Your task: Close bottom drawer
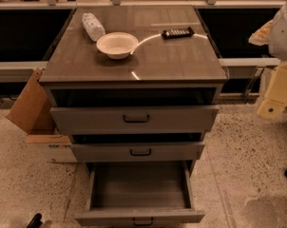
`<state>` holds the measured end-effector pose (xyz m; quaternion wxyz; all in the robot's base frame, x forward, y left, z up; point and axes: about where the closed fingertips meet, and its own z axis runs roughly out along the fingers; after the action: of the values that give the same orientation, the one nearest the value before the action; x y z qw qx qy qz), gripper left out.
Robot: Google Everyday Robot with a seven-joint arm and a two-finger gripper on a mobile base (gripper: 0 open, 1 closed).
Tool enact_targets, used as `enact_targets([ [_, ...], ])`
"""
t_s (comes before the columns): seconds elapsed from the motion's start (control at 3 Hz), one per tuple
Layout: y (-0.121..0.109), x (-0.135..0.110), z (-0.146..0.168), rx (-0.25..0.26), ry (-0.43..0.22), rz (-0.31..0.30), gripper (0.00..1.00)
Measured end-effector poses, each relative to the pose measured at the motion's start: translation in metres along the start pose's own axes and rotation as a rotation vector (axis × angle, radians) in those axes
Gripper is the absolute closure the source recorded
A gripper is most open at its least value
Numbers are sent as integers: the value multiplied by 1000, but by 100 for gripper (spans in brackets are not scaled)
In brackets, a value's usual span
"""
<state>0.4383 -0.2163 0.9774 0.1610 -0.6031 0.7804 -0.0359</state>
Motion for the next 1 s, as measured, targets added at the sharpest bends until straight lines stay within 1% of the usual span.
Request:
enact_targets([
  [0.33,0,0,0,0,0,0,0],
  [0.67,12,-4,26,-32,-49,0,0],
  [1.0,40,-16,80,-109,-138,-11,0],
])
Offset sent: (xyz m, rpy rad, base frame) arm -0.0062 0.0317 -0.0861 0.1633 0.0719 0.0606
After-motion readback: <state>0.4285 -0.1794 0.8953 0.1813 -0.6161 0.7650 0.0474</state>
